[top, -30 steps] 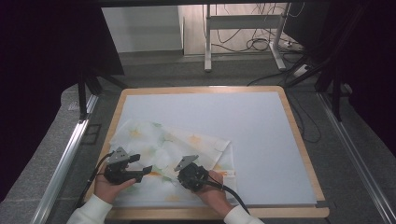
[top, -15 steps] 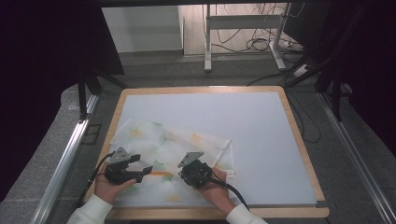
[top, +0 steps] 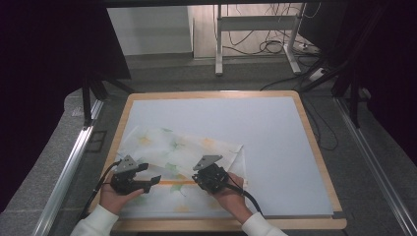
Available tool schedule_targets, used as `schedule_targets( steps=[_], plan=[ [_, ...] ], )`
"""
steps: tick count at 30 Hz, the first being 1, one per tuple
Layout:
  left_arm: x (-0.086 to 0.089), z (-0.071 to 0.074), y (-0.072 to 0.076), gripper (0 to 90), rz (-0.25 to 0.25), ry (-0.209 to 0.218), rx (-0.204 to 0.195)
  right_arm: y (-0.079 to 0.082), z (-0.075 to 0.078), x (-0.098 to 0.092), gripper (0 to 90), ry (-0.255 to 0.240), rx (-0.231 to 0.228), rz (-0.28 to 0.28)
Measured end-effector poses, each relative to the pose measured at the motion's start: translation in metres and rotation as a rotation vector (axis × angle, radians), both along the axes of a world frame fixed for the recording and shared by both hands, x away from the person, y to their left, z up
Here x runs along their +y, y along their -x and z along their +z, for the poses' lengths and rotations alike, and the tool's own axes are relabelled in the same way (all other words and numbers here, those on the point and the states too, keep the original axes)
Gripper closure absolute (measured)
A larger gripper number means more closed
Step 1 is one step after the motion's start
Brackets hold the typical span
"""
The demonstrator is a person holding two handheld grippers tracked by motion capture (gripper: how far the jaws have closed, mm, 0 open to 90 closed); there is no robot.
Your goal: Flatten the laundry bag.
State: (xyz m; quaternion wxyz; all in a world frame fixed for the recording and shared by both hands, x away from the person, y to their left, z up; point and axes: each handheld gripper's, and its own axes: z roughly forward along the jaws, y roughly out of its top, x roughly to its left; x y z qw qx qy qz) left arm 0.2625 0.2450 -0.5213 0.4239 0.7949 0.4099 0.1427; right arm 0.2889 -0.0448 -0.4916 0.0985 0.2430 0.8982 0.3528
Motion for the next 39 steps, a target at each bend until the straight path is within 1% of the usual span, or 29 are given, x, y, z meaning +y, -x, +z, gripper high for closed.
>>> schedule_targets(
  steps=[14,18,23,26,30,34,39],
  plan=[
    [0.0,0.0,0.0,26.7,-0.006,0.002,0.002,-0.006,0.005,-0.01,88.8,-0.021,-0.02,-0.02],
    [0.0,0.0,0.0,26.7,-0.008,-0.001,0.002,-0.006,0.006,-0.012,88.8,-0.03,-0.042,-0.025],
    [-0.001,0.0,0.0,26.7,-0.007,0.0,0.002,-0.008,0.007,-0.015,88.8,-0.033,-0.05,-0.035],
    [-0.001,-0.001,0.0,26.7,-0.007,-0.001,0.002,-0.009,0.009,-0.018,88.8,-0.044,-0.072,-0.041],
    [-0.001,-0.001,0.0,26.8,-0.008,-0.002,0.001,-0.01,0.01,-0.019,88.8,-0.049,-0.074,-0.044],
    [-0.001,0.0,0.001,26.8,-0.007,0.002,0.0,-0.013,0.01,-0.021,88.8,-0.058,-0.067,-0.054],
    [0.0,0.001,0.001,26.8,-0.006,0.019,-0.001,-0.018,0.011,-0.023,88.8,-0.076,-0.064,-0.062]
  ],
)
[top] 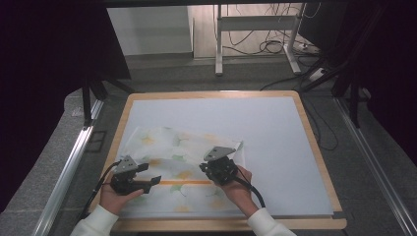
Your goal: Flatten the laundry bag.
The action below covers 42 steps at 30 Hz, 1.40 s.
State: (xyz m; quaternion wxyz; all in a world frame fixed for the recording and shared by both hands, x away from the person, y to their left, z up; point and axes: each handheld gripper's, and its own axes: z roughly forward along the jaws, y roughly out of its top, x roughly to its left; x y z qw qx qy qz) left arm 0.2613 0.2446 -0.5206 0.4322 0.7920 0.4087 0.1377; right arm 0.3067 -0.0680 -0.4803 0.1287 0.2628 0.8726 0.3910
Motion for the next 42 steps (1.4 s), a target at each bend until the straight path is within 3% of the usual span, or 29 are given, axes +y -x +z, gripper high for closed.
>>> schedule_targets(
  steps=[13,25,42],
  plan=[
    [0.001,0.001,0.0,27.3,0.0,0.009,-0.008,-0.017,0.009,-0.011,88.8,-0.044,-0.025,-0.059],
    [0.001,0.001,0.001,27.5,-0.007,0.014,-0.007,-0.037,0.007,-0.02,88.9,-0.062,-0.024,-0.116],
    [0.001,0.002,0.001,27.5,0.007,0.022,-0.01,-0.05,0.004,-0.027,88.9,-0.072,-0.004,-0.133]
  ],
)
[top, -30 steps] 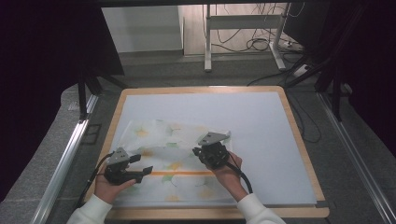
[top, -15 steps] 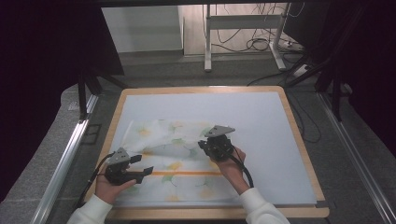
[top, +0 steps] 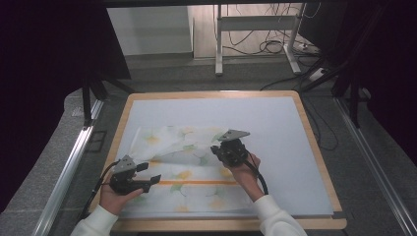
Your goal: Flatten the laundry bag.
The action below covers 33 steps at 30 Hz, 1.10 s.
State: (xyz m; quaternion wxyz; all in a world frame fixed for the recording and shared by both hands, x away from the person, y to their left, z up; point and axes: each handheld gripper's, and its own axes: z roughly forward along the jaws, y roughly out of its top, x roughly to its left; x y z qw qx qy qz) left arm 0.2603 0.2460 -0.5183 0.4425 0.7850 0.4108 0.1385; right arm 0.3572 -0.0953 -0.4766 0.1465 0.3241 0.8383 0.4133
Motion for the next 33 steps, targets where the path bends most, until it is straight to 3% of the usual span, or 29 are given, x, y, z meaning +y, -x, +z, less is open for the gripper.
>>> schedule_targets(
  steps=[17,33],
  plan=[
    [-0.001,-0.002,-0.001,27.5,-0.017,-0.003,0.012,-0.013,0.003,0.0,88.9,0.011,0.001,-0.023],
    [-0.002,-0.003,-0.003,27.6,-0.034,0.001,0.02,-0.042,0.006,0.0,88.9,0.038,0.039,-0.078]
  ],
)
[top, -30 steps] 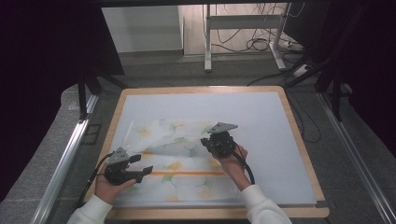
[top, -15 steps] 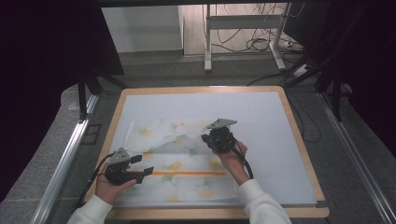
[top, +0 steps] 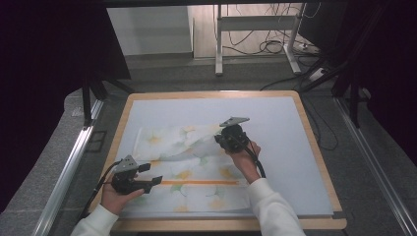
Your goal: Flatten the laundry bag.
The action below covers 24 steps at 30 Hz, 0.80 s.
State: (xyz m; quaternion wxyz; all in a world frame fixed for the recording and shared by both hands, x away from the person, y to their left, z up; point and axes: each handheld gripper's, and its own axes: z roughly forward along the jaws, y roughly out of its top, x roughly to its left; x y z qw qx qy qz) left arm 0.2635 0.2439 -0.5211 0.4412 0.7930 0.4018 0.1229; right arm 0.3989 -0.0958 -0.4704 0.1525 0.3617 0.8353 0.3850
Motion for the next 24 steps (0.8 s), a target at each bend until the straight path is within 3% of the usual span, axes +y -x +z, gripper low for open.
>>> schedule_targets(
  steps=[11,24],
  plan=[
    [0.0,0.0,0.0,27.8,0.002,-0.003,-0.002,-0.018,0.003,0.005,88.8,0.011,0.006,-0.016],
    [0.001,0.0,0.0,27.9,0.002,-0.005,-0.006,-0.043,-0.011,0.004,88.9,-0.01,0.053,-0.065]
  ],
)
